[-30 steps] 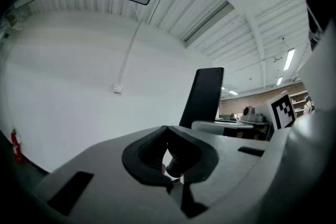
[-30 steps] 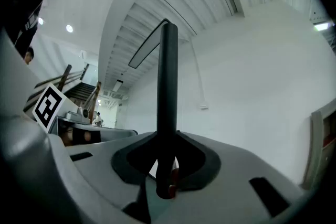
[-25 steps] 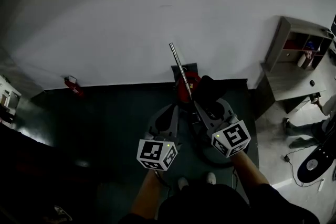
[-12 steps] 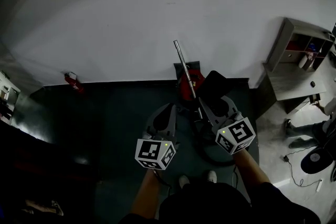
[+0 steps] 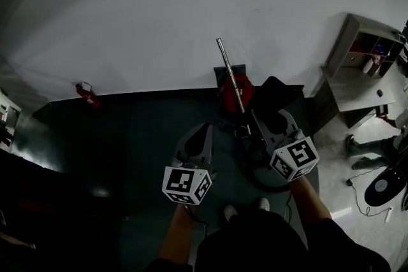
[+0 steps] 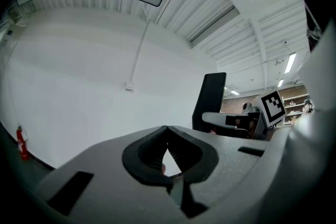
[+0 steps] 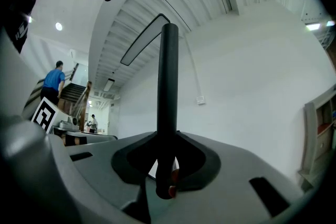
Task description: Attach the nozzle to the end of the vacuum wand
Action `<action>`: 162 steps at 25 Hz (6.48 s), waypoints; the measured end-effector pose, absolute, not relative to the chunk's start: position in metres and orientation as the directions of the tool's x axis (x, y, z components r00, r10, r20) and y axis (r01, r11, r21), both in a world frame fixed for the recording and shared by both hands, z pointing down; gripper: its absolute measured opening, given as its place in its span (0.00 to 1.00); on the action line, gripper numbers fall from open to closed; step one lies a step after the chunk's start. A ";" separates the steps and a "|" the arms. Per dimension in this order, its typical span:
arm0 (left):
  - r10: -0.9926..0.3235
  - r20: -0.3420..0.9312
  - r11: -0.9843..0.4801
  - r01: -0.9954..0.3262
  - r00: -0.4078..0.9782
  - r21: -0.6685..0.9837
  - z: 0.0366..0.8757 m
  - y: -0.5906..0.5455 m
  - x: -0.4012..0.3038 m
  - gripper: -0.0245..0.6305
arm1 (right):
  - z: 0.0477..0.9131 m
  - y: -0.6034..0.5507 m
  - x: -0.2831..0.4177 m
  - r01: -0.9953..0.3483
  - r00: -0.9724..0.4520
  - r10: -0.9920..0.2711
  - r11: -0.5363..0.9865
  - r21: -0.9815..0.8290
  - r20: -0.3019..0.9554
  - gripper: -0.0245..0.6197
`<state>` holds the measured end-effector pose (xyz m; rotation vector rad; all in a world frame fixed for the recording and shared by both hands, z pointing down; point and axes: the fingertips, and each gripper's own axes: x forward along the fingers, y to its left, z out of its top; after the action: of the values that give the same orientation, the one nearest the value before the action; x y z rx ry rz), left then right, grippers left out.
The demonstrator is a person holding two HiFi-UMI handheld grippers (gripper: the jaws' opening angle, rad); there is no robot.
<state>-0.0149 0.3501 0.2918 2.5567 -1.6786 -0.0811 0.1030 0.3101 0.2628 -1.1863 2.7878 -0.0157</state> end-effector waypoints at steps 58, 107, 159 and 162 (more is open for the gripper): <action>-0.890 0.116 -0.432 -0.896 0.442 0.097 0.340 0.041 -0.023 0.04 | 0.324 0.015 0.101 -0.728 -0.665 -0.746 0.660 -0.187 -0.046 0.18; -0.799 0.250 -0.472 -0.828 0.547 0.304 0.503 -0.242 -0.081 0.04 | 0.392 -0.270 0.017 -0.786 -0.597 -0.802 0.582 -0.209 0.012 0.18; -0.669 0.319 -0.529 -0.731 0.672 0.431 0.610 -0.291 -0.011 0.24 | 0.436 -0.336 -0.013 -0.674 -0.738 -0.647 0.696 -0.248 0.190 0.18; -0.663 0.324 -0.539 -0.731 0.675 0.419 0.608 -0.290 -0.008 0.24 | 0.439 -0.338 -0.013 -0.666 -0.745 -0.640 0.695 -0.269 0.190 0.18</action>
<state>-0.0083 -0.2896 0.6083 2.3600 -1.0738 0.1704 -0.0132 -0.3379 0.4389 -1.1453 2.9669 -0.5229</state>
